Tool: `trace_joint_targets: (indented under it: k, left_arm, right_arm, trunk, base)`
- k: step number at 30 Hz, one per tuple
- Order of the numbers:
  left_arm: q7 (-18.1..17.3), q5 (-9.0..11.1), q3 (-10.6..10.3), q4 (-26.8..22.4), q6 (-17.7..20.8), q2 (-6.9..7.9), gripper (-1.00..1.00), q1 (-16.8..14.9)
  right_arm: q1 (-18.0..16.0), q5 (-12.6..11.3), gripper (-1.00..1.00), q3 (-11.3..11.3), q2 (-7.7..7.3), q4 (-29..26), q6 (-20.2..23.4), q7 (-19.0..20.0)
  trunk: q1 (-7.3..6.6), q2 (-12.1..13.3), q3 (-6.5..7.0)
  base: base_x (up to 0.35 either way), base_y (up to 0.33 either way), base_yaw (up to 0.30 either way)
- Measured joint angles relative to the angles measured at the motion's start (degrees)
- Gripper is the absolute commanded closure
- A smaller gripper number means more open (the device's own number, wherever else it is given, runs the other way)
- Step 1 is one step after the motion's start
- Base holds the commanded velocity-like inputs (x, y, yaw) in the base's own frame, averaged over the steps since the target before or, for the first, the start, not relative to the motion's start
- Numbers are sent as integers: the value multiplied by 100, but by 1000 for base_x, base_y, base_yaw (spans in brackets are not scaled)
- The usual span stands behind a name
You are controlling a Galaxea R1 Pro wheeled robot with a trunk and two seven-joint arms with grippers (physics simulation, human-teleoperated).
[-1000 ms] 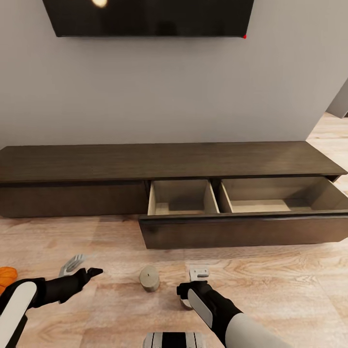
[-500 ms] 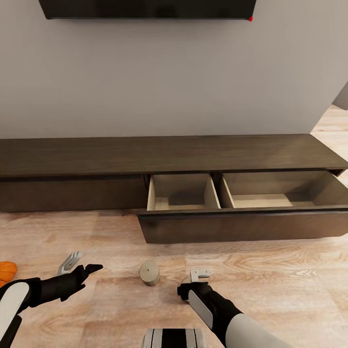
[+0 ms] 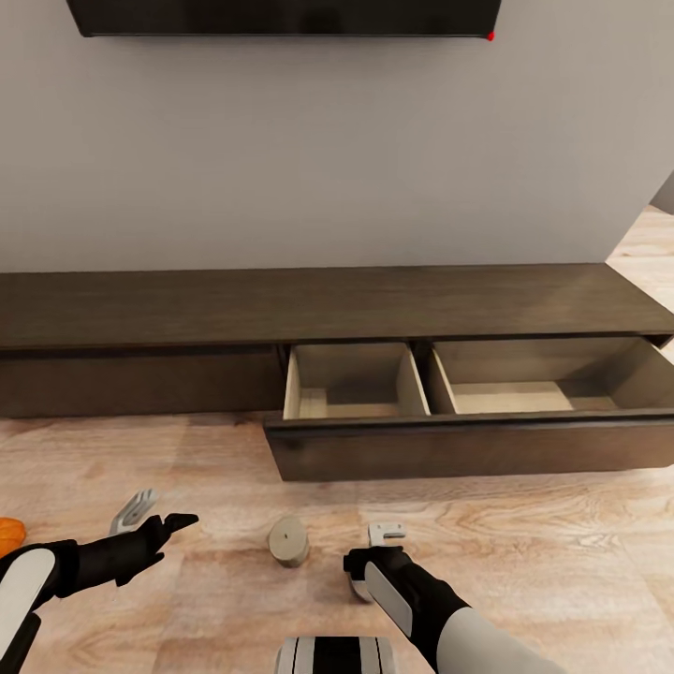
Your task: Place each of the two pumpkins and all three candles from the living room inside a cabinet in the living room (use any cabinet), then make sure every cabinet is closed, and position the cauldron so it is next to a table in the living room.
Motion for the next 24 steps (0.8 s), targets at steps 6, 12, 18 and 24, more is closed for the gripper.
trace_joint_targets:
  k: [6, 12, 18, 24]
  left_arm:
    - [0, 1, 6, 0, 0, 1, -100, 0]
    - [0, 2, 13, 0, 0, 2, -100, 1]
    - [0, 9, 13, 0, 0, 3, -100, 2]
    - [0, 16, 7, 0, 0, 3, -100, 1]
  right_arm:
    - [0, 0, -100, 0, 0, 0, 2, 5]
    - [0, 0, -100, 0, 0, 0, 8, 7]
    - [0, 0, -100, 0, 0, 0, 9, 7]
    - [0, 13, -100, 0, 0, -4, -1, 7]
  trunk:
    - [0, 0, 0]
    - [3, -1, -21]
    - [8, -4, -66]
    - [15, -8, -133]
  base:
    - [22, 51, 0]
    - [4, 9, 0]
    - [0, 0, 0]
    - [0, 0, 0]
